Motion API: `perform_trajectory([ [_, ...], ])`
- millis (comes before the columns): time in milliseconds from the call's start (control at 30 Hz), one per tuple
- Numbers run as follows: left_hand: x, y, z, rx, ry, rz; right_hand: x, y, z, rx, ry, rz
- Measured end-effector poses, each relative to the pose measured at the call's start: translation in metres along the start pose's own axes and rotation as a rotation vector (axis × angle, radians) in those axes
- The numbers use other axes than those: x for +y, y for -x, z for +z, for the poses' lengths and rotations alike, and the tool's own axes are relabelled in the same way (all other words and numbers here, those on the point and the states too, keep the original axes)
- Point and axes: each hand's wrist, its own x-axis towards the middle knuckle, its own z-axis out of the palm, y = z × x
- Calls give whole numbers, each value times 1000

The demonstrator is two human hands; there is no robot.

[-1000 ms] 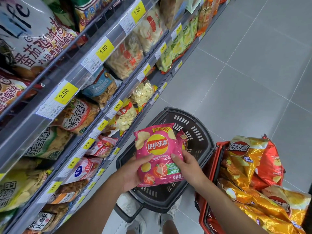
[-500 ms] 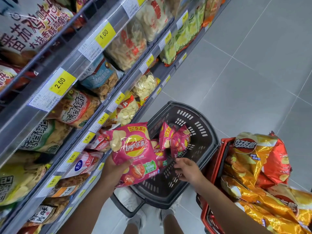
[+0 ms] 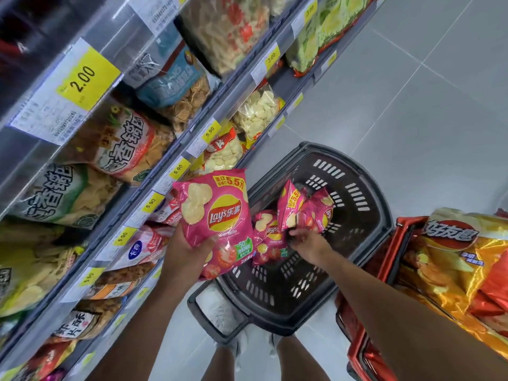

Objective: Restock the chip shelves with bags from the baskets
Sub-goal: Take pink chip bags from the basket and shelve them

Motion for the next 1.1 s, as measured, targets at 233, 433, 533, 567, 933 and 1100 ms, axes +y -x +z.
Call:
perform_trajectory([
  [233, -13, -14, -2, 11, -32, 40, -17, -52, 24, -98, 218, -13],
  [433, -19, -19, -2, 4, -8, 31, -19, -62, 35, -189, 251, 55],
  [533, -17, -17, -4, 15, -40, 22, -13, -63, 30, -202, 172, 47],
  [567, -16, -16, -4, 17, -48, 19, -11, -62, 27, -226, 155, 43],
  [933, -30, -33, 14, -7, -36, 99, -22, -106, 23, 218, 326, 224],
  [1100, -43, -40, 16, 1, -30, 95, -6, -130, 22, 264, 334, 224],
])
